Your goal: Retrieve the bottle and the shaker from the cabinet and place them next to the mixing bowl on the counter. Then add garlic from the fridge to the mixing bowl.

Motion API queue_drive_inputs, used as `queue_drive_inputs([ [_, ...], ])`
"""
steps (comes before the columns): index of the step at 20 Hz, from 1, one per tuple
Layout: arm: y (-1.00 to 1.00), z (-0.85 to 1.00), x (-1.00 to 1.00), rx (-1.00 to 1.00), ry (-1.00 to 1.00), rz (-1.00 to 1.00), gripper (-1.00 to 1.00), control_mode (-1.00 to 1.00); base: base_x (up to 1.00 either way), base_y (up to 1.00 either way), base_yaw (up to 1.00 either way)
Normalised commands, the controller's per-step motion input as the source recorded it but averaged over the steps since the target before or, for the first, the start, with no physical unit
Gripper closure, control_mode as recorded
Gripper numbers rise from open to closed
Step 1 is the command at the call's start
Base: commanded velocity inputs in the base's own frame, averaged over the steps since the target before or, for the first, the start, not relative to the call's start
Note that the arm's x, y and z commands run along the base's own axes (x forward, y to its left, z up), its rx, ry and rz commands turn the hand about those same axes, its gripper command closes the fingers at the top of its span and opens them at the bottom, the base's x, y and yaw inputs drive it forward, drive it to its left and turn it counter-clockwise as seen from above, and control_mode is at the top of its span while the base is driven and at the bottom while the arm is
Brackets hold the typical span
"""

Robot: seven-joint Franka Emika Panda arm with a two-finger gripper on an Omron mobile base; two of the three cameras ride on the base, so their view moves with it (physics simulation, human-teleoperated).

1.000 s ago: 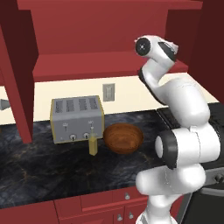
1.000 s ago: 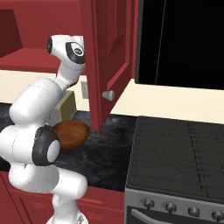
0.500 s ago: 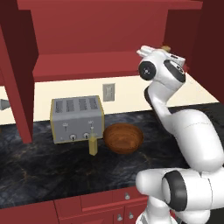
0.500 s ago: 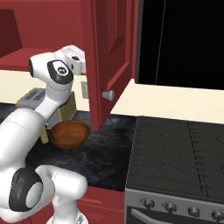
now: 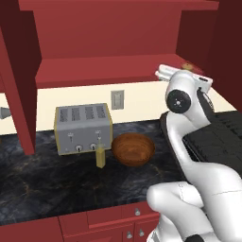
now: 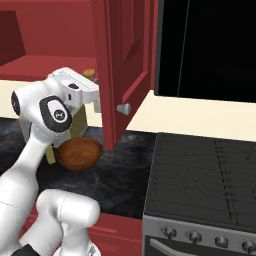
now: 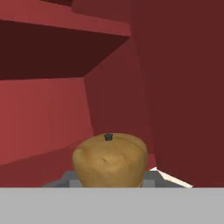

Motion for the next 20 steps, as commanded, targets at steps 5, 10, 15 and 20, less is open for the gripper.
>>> queue_drive_inputs([
  [5,0.10,-0.27,-0.66,0.00,0.15,0.18,1.00,-1.00,0.00,0.00,0.00],
  [10,0.39,-0.46,-0.50,-0.02,0.04,0.03,1.00,-1.00,0.00,0.00,0.00],
  [15,0.57,-0.41,-0.44,-0.02,0.03,0.00,1.00,-1.00,0.00,0.00,0.00],
  [20,0.29,-0.45,-0.40,0.00,0.04,0.02,1.00,-1.00,0.00,0.00,0.00],
])
